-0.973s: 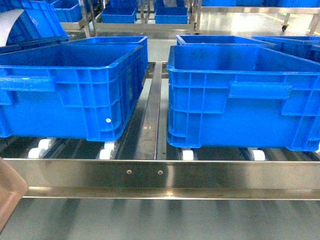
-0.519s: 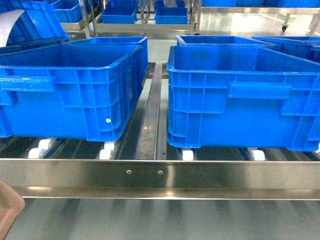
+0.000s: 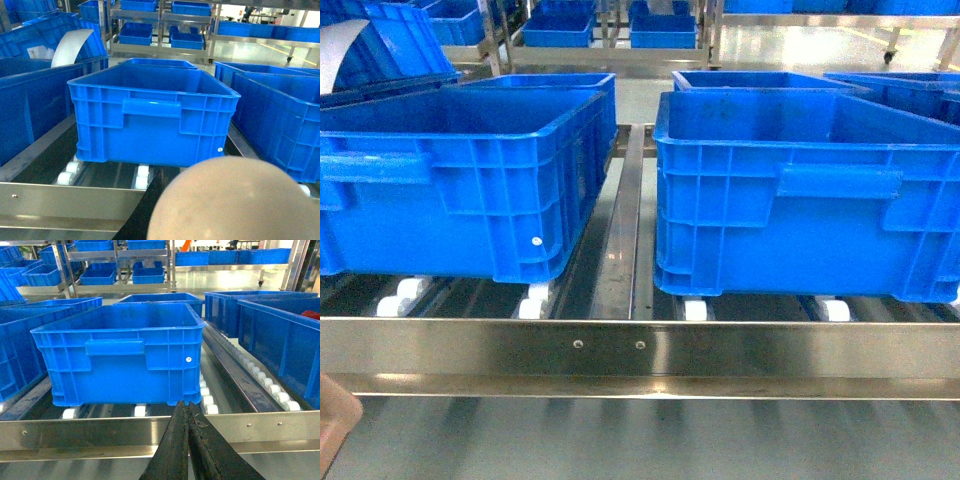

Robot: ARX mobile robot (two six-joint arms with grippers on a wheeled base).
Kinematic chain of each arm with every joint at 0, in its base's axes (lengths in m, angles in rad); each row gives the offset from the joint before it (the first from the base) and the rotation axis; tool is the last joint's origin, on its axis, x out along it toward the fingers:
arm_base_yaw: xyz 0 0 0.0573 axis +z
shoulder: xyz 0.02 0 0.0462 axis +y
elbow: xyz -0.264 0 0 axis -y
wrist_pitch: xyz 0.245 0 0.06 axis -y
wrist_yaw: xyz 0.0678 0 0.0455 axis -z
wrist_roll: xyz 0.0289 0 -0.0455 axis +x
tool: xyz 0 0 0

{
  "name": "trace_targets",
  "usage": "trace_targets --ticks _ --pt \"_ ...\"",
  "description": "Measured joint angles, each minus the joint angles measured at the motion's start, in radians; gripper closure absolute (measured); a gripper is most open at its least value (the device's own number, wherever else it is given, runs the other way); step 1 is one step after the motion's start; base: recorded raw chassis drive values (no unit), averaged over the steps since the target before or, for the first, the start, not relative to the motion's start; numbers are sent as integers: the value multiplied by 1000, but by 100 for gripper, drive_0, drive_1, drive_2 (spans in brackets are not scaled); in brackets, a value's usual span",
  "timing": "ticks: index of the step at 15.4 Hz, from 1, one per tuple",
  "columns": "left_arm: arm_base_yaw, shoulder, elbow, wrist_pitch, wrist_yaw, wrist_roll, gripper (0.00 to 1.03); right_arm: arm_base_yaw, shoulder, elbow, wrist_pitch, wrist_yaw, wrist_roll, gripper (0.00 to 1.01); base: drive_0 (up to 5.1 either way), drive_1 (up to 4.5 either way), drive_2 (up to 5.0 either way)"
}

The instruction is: Place part in tray to right shelf

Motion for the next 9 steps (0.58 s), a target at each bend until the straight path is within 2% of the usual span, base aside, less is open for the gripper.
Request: trace_targets --ticks 2,3,4,5,9 --pt "0 -70 0 -81 0 0 90 0 0 0 0 0 0 99 0 0 0" --pt "0 -169 0 -221 1 0 90 0 0 0 -1 1 0 99 0 0 0" --pt "0 -188 2 -179 -1 1 90 0 0 0 0 0 0 99 0 0 0" --pt "0 -188 1 -211 1 0 90 0 0 0 -2 1 0 99 0 0 0" --pt "0 -188 1 -201 0 0 90 0 0 0 0 0 0 99 0 0 0"
